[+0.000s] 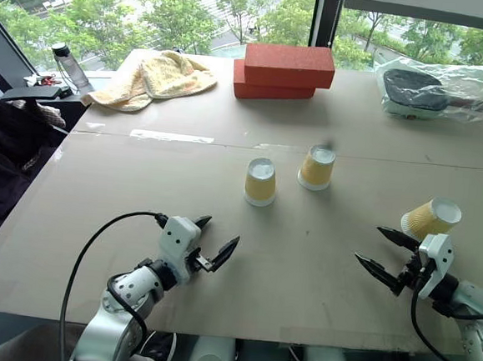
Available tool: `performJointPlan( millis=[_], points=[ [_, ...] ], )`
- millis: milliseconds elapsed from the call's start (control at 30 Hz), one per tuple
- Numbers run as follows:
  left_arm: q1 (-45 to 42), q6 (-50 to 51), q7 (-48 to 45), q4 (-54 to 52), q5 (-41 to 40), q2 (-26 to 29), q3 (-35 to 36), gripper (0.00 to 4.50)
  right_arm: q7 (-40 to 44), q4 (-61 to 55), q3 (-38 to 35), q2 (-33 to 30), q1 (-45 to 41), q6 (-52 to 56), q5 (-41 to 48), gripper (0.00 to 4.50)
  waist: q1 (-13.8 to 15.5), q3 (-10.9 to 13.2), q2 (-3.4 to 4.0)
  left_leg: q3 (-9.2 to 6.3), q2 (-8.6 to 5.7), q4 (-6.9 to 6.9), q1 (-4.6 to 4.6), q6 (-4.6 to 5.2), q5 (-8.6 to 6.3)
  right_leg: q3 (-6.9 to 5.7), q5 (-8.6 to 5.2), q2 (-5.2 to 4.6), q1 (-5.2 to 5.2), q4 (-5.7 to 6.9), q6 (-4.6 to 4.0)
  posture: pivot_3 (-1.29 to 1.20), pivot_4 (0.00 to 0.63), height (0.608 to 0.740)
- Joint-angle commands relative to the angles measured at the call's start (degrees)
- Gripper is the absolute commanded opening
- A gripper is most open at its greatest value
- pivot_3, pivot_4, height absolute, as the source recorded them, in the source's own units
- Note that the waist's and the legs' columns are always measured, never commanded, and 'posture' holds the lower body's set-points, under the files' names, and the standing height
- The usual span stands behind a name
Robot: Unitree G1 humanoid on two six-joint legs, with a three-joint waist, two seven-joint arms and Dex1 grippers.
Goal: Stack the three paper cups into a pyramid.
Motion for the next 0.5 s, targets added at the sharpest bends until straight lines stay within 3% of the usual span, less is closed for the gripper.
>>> performJointPlan(
  millis=[33,500],
  points=[
    [-0.61,-1.32,-0.82,-0.72,0.24,0.80,0.48,4.45,0.08,-0.69,-1.40,-0.61,-0.23,-0.68,-0.09,4.50,-0.01,0.00,0.00,0.00,0.00,0.00,0.00,0.00,0.00,0.00,0.00,0.00,0.00,0.00,0.00,0.00,0.150,0.730],
    [-1.57,-1.43,-2.23,0.03,0.06,0.90,0.07,4.45,-1.67,-0.56,-1.37,-0.36,-1.01,-0.36,-1.50,4.50,-0.03,0.00,0.00,0.02,0.00,0.00,0.00,0.00,0.00,0.01,0.00,0.01,0.00,0.00,0.00,0.00,0.150,0.730]
  ],
)
